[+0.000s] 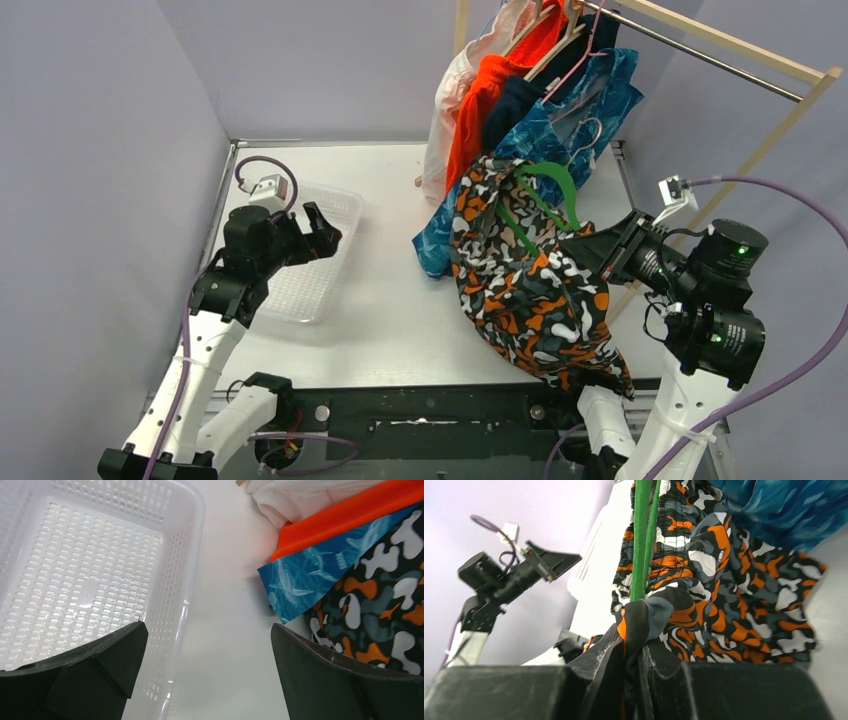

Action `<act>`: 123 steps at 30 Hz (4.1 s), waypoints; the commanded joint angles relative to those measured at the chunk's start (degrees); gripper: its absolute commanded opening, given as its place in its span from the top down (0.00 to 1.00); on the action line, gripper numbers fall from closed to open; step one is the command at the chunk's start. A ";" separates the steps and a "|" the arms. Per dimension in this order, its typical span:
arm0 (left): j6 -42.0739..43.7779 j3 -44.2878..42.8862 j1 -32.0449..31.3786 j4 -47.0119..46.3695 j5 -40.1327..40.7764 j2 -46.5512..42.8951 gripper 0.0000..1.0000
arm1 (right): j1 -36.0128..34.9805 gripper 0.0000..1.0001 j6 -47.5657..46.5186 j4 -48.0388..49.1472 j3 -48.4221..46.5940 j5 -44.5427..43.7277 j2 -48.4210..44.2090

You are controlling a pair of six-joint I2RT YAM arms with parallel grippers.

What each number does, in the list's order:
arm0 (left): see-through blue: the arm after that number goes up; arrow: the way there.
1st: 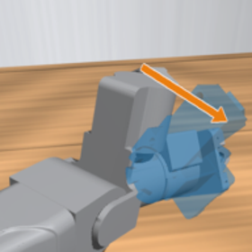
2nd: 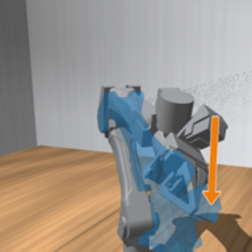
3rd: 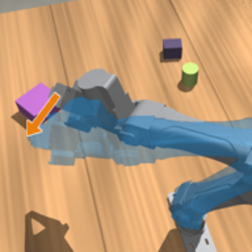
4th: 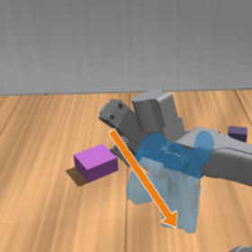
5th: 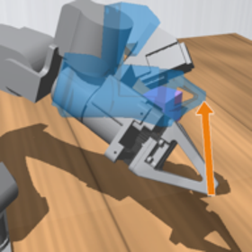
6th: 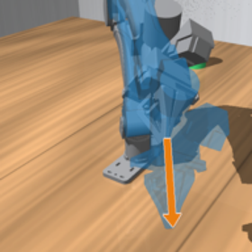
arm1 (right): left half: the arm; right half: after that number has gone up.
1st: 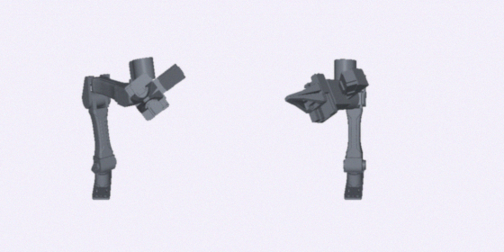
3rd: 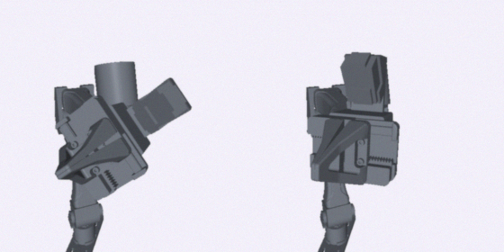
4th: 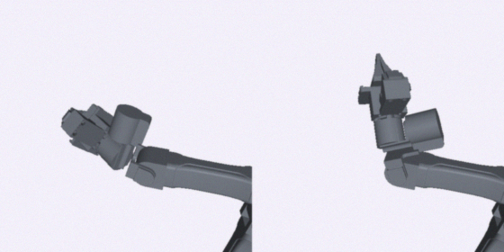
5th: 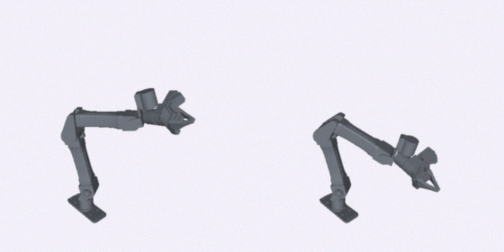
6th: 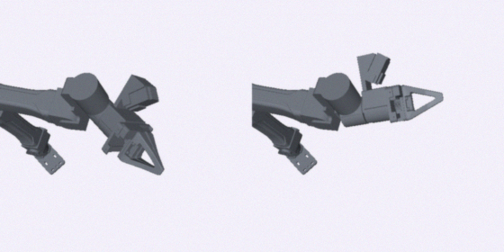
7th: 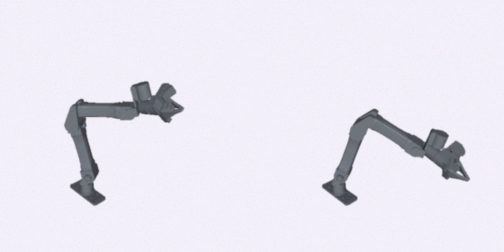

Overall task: Remove the shorts from the hanger
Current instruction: Pick up the hanger from the clothes rod, then remove the shorts from the hanger.

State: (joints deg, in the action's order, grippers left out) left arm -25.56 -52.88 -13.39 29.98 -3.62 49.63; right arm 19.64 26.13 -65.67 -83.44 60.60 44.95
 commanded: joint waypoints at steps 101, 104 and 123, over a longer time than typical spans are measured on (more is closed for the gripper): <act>-2.21 -6.62 -24.32 -6.52 -4.69 18.66 0.63 | -64.55 1.00 6.22 42.99 38.43 -34.92 -5.66; -1.18 -8.19 -24.13 -4.26 -0.05 19.71 0.75 | -64.51 1.00 6.54 42.79 38.68 -33.95 -5.75; -2.47 -7.54 -23.73 -4.65 0.32 22.01 0.40 | -64.55 1.00 5.18 42.85 38.98 -34.51 -7.18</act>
State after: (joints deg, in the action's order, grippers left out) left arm -27.94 -59.02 -37.34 29.63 -0.99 70.28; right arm -44.69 32.01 -27.86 -43.05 24.08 37.43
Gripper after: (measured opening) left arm 0.593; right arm 0.121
